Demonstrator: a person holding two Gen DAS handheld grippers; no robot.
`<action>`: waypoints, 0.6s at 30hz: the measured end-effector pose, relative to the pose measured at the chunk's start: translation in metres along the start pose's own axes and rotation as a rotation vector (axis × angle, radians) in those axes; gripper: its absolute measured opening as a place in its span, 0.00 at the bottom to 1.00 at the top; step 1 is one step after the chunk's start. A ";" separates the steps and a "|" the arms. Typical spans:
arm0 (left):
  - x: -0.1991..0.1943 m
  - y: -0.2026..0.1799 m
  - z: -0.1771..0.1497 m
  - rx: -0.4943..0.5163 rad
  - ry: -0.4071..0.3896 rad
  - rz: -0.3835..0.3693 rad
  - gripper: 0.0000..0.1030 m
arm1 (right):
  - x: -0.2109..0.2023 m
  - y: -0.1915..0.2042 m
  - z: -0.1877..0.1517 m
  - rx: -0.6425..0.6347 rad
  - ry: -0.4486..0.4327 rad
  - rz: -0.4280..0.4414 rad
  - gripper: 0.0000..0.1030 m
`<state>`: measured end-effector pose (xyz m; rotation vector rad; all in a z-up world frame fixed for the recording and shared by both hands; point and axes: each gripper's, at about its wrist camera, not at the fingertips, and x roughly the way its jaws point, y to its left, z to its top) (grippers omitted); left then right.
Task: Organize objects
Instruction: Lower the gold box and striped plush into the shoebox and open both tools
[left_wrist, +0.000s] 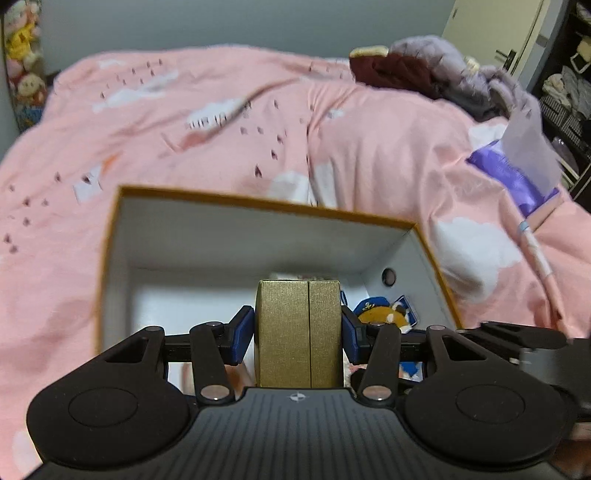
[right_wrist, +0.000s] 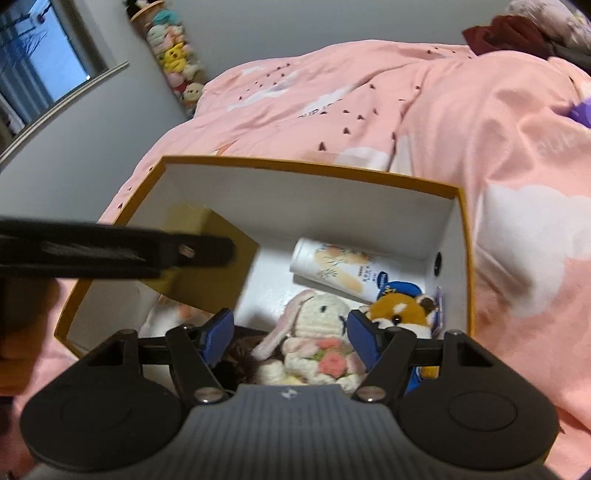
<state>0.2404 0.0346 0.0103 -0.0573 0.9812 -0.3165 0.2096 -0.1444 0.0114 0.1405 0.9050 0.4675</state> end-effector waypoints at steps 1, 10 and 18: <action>0.008 0.001 0.000 -0.002 0.021 0.004 0.54 | 0.000 -0.002 0.000 0.005 -0.001 -0.004 0.68; 0.048 0.011 0.001 -0.051 0.103 0.053 0.54 | 0.007 -0.006 -0.004 0.034 0.028 0.012 0.68; 0.051 0.011 -0.002 -0.067 0.140 0.011 0.56 | 0.009 -0.006 -0.006 0.048 0.036 0.013 0.68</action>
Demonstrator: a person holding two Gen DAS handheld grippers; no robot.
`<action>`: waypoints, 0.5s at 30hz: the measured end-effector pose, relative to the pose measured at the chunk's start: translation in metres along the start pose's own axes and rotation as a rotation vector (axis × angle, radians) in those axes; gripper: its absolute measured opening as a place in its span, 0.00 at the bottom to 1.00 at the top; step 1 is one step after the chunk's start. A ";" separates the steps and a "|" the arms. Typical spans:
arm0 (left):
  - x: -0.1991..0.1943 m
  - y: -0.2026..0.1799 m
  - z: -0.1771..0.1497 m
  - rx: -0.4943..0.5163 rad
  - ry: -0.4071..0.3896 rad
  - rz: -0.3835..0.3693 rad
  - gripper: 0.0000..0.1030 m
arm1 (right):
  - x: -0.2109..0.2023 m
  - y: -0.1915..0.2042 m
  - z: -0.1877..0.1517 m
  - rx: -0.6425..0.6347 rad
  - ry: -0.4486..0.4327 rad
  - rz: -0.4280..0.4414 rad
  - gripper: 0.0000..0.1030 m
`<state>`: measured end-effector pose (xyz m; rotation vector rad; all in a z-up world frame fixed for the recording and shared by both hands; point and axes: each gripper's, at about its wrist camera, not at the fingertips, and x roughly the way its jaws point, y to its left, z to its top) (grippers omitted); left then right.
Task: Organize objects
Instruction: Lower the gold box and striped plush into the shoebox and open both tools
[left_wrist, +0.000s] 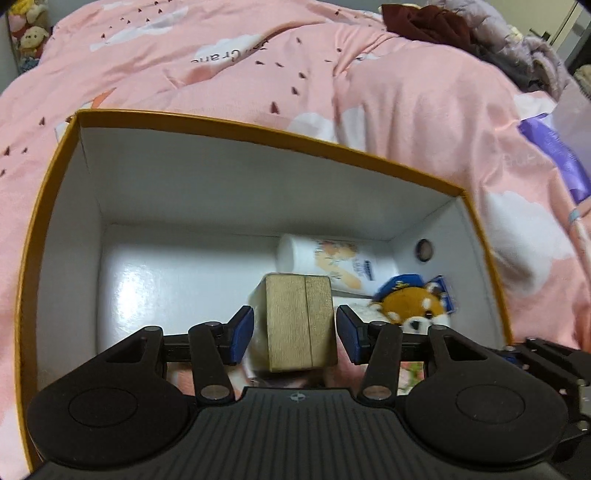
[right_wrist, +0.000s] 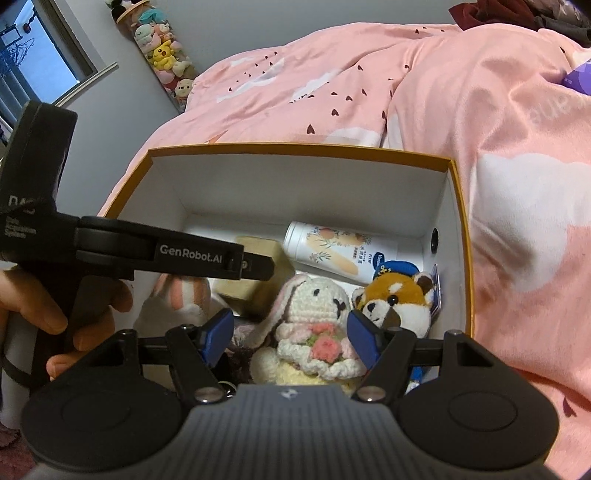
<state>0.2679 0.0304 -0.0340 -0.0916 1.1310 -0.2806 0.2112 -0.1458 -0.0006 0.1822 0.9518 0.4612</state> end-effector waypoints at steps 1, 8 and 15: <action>-0.002 0.000 -0.001 -0.003 -0.005 -0.004 0.56 | 0.000 0.001 0.000 -0.002 0.000 0.000 0.68; -0.033 -0.003 -0.012 -0.011 -0.065 0.018 0.56 | -0.005 0.007 -0.006 -0.015 0.009 0.003 0.68; -0.102 -0.018 -0.052 0.051 -0.216 0.025 0.56 | -0.022 0.017 -0.015 -0.038 -0.003 0.001 0.68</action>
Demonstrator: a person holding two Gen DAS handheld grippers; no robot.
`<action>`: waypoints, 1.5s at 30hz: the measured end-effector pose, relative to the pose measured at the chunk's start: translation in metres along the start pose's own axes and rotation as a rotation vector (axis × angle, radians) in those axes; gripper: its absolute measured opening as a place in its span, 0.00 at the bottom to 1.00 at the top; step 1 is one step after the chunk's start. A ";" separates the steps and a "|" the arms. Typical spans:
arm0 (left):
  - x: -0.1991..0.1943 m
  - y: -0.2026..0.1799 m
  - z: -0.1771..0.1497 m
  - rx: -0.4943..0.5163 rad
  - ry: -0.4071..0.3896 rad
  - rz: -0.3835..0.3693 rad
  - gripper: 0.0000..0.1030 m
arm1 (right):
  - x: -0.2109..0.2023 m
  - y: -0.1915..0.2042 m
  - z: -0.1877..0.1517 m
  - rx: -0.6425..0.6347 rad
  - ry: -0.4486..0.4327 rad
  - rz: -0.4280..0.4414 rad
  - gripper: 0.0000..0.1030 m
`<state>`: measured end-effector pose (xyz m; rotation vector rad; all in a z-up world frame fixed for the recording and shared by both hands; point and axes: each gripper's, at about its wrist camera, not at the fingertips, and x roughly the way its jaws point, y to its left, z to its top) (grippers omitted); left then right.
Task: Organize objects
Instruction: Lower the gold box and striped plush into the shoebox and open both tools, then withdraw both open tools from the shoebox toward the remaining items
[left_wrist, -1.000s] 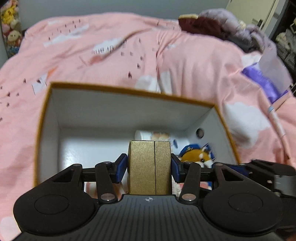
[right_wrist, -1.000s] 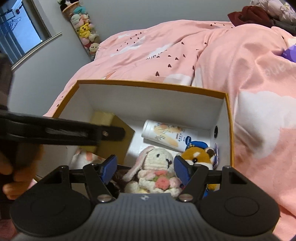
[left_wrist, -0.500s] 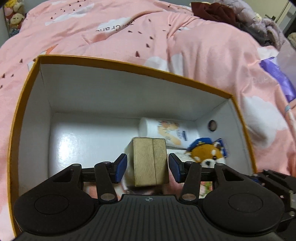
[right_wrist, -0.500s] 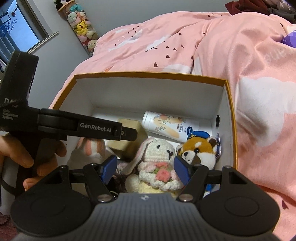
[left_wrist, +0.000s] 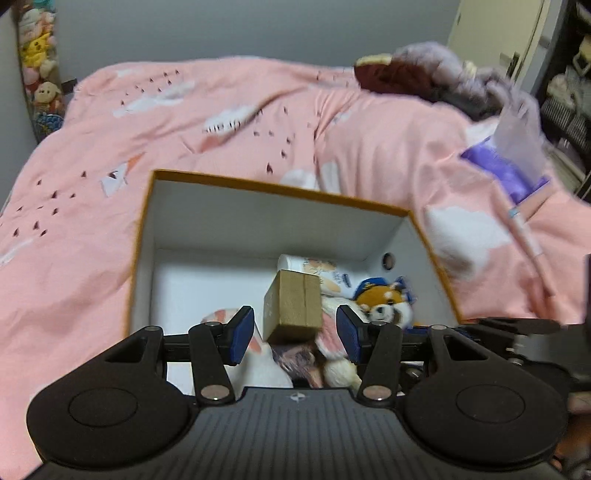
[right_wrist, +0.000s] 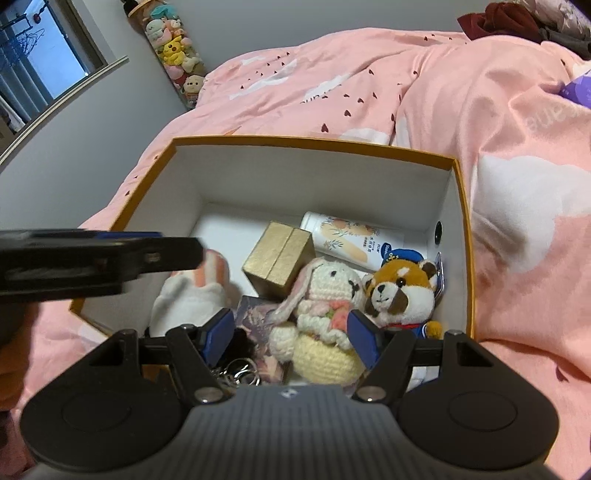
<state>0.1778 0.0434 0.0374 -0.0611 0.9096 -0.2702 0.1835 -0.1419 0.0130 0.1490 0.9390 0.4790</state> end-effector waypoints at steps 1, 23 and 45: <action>-0.011 0.001 -0.003 -0.022 -0.015 -0.021 0.56 | -0.004 0.002 -0.001 -0.004 -0.003 0.005 0.68; -0.076 -0.014 -0.155 -0.125 0.055 0.079 0.50 | -0.050 0.025 -0.123 0.002 0.167 0.252 0.67; -0.049 -0.024 -0.217 -0.118 0.220 0.185 0.41 | -0.029 0.035 -0.169 -0.132 0.286 -0.015 0.59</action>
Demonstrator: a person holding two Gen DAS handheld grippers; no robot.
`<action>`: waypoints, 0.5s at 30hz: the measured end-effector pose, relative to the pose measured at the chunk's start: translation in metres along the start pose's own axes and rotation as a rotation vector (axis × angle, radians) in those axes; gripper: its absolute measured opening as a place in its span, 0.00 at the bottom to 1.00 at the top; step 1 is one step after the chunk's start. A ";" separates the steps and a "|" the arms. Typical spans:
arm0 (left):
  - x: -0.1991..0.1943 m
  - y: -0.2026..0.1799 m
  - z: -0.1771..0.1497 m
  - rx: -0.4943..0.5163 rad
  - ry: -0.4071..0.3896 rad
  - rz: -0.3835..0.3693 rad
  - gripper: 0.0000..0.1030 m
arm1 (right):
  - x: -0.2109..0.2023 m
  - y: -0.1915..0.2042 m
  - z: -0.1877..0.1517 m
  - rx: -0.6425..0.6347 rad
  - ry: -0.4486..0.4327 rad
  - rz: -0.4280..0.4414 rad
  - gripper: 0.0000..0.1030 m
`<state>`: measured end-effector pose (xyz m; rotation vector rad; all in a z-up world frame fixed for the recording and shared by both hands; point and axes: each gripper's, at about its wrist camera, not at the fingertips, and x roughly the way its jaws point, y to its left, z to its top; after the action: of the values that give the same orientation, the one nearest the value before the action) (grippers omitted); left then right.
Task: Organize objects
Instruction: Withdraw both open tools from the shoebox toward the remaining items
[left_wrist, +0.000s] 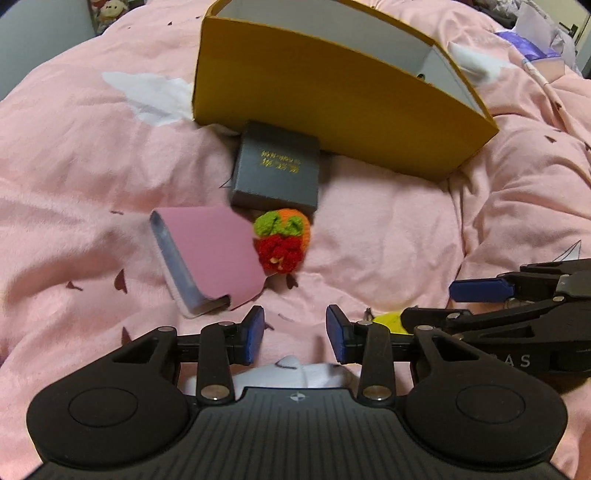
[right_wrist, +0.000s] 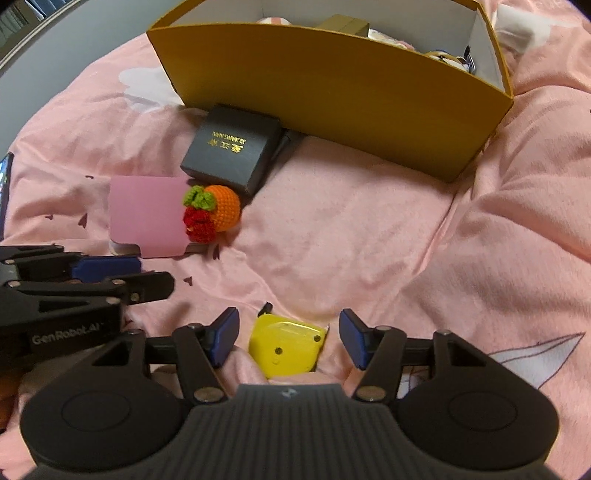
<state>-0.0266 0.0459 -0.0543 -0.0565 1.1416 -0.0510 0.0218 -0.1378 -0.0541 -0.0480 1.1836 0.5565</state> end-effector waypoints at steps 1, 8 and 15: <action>0.001 0.001 -0.001 0.001 0.008 0.003 0.41 | 0.001 0.000 0.000 0.002 0.005 0.002 0.59; 0.002 0.007 -0.005 0.001 0.026 0.005 0.41 | 0.008 -0.006 -0.002 0.051 0.052 0.027 0.51; 0.007 0.007 -0.004 0.012 0.042 0.012 0.41 | 0.027 -0.011 -0.002 0.073 0.137 0.018 0.45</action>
<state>-0.0271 0.0525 -0.0628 -0.0378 1.1838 -0.0486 0.0316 -0.1377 -0.0816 -0.0132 1.3379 0.5319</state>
